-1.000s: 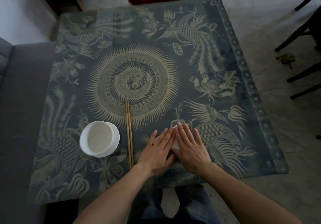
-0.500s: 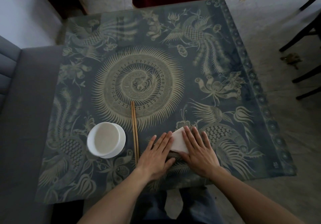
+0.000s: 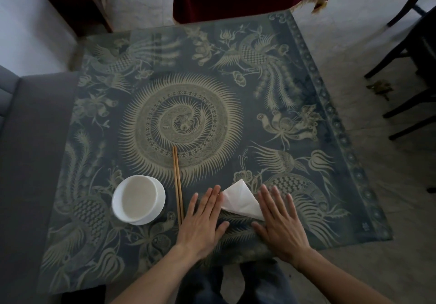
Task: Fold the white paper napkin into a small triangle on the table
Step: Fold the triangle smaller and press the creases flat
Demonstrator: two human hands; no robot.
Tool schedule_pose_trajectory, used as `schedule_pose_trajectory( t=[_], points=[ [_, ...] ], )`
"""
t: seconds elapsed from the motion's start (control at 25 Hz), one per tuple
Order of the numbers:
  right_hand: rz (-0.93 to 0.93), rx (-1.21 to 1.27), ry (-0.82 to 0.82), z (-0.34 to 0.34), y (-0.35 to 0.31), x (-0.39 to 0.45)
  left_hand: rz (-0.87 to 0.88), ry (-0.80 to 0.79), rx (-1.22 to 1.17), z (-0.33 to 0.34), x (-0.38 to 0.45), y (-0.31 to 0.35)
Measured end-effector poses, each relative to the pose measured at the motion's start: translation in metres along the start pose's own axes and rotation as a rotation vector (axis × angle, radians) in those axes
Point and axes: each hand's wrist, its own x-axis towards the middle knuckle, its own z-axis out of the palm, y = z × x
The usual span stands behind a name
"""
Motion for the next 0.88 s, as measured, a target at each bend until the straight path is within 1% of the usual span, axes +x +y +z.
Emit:
schedule_pose_trajectory(
  t=[0.16,0.28,0.48,0.6,0.76,0.88],
  points=[
    [-0.077,0.002,-0.035,-0.007,-0.019,0.03,0.127,-0.017,-0.011,-0.009,0.035,0.021],
    [-0.078,-0.011,-0.088,0.0,-0.014,0.034,0.163,-0.069,-0.009,-0.009,0.049,0.02],
    [-0.062,-0.008,-0.072,0.009,-0.01,0.027,0.18,-0.064,0.038,-0.003,0.05,0.015],
    [-0.079,-0.025,-0.041,0.01,-0.005,0.025,0.163,-0.072,0.047,0.001,0.036,0.004],
    [-0.08,-0.028,-0.035,0.013,-0.004,0.024,0.084,-0.075,0.066,0.011,-0.004,-0.02],
    [-0.07,-0.026,-0.021,0.011,-0.006,0.025,0.043,-0.069,0.072,0.009,-0.012,-0.019]
  ],
)
